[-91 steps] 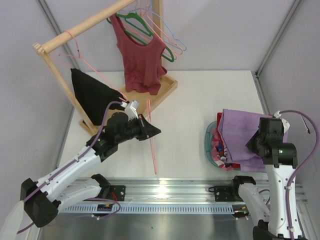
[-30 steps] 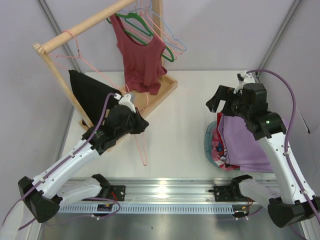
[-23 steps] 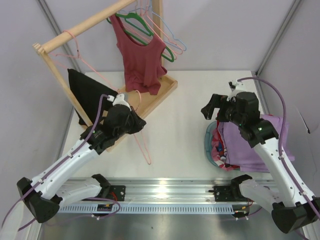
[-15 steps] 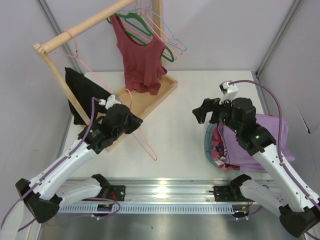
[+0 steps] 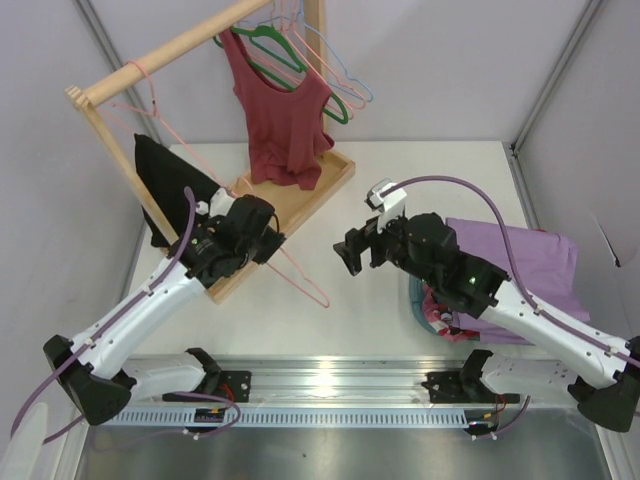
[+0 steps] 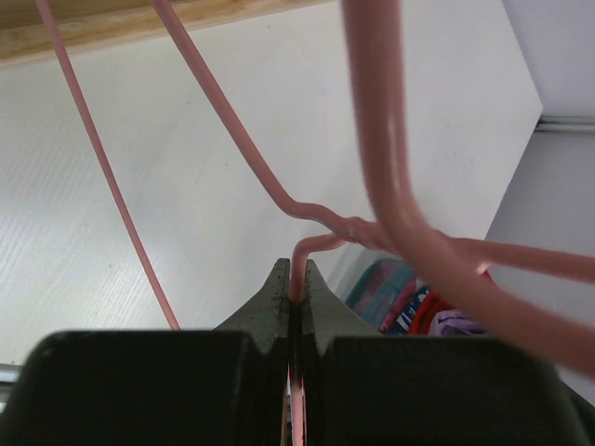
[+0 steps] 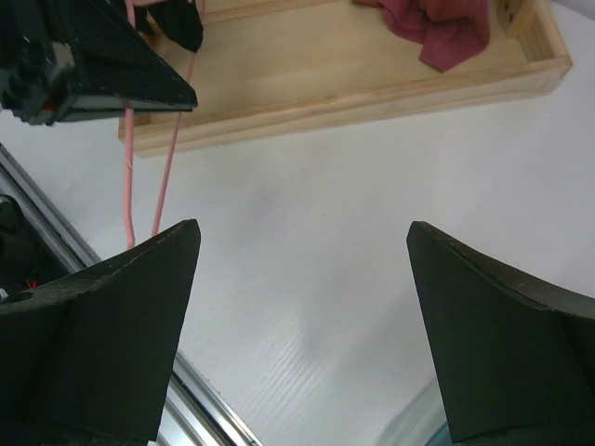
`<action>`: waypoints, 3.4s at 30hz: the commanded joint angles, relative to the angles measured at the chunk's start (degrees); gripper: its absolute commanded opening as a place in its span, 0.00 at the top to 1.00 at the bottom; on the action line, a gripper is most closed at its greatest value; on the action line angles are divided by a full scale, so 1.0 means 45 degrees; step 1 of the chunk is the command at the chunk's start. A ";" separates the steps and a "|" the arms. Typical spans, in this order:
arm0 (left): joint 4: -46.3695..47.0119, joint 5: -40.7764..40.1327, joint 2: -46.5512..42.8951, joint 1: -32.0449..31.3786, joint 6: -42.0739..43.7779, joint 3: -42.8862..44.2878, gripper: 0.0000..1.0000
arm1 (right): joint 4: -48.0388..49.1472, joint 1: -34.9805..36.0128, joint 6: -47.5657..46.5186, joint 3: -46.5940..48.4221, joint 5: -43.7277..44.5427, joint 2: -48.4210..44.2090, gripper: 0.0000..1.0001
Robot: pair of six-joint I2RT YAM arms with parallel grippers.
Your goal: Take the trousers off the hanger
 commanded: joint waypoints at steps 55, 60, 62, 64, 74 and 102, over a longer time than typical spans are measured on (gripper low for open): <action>-0.1803 -0.1076 0.0768 -0.0427 -0.2201 0.1442 1.00 | 0.0497 0.3287 0.0679 0.1924 0.3878 0.2040 0.01; -0.0181 -0.0332 0.0670 -0.0446 -0.1006 0.1401 1.00 | 0.0636 0.3365 0.0111 0.1669 0.1123 0.1884 0.02; -0.0121 -0.0428 0.0689 -0.0504 -0.1026 0.1285 1.00 | 0.0285 0.3385 0.0266 0.1767 0.0848 0.1806 0.03; 0.0210 -0.0468 0.0631 -0.0563 -0.1045 0.1285 1.00 | -0.0144 0.3463 0.0616 0.1806 0.1139 0.1728 0.04; 0.0778 -0.0585 0.1333 -0.1343 -0.1260 0.1831 1.00 | -0.0868 0.3736 0.1263 0.1727 0.3035 0.1940 0.12; 0.1208 0.0020 0.1842 -0.2087 -0.2178 0.2360 1.00 | 0.0167 0.3893 0.2005 0.1084 0.4245 0.2235 0.48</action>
